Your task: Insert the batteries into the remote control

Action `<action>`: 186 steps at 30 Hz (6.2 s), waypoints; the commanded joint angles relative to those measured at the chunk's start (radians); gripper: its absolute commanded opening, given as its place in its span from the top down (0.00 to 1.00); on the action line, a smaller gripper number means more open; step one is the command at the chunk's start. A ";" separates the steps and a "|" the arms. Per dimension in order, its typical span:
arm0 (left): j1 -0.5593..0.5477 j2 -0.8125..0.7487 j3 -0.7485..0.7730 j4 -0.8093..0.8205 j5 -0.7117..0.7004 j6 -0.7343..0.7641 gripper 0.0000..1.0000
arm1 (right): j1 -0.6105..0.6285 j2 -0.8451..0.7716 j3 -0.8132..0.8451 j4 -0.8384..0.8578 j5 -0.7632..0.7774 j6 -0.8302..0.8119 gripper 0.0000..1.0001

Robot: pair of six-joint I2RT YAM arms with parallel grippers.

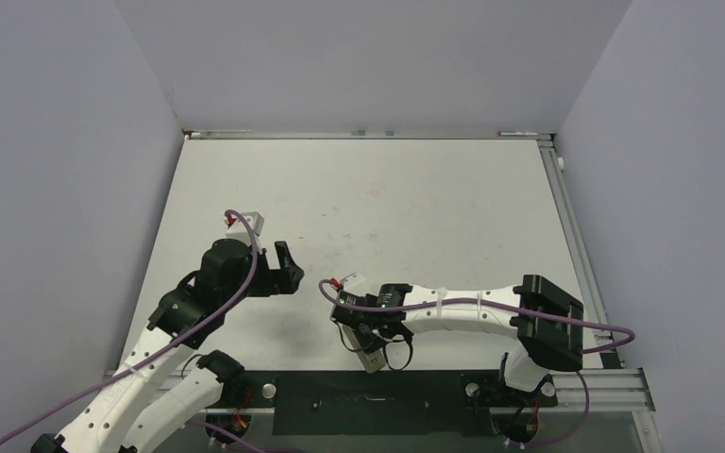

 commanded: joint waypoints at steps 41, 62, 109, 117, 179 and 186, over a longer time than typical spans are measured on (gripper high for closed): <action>0.030 0.015 0.003 0.042 0.033 0.018 0.04 | 0.054 0.031 -0.022 0.066 0.008 0.034 0.91; 0.039 0.028 0.002 0.043 0.041 0.018 0.04 | 0.018 -0.088 0.020 0.040 0.097 0.021 0.29; 0.050 0.056 -0.004 0.054 0.061 0.020 0.04 | 0.104 0.041 -0.127 0.193 0.117 0.116 0.03; 0.053 0.061 -0.005 0.057 0.067 0.020 0.04 | 0.103 0.041 -0.140 0.192 0.118 0.118 0.21; 0.070 0.108 -0.450 1.160 0.783 -0.699 0.04 | -0.339 -0.598 -0.440 0.752 -0.424 0.077 0.81; 0.070 0.121 -0.459 1.254 0.801 -0.756 0.04 | -0.381 -0.611 -0.488 0.948 -0.558 0.155 0.81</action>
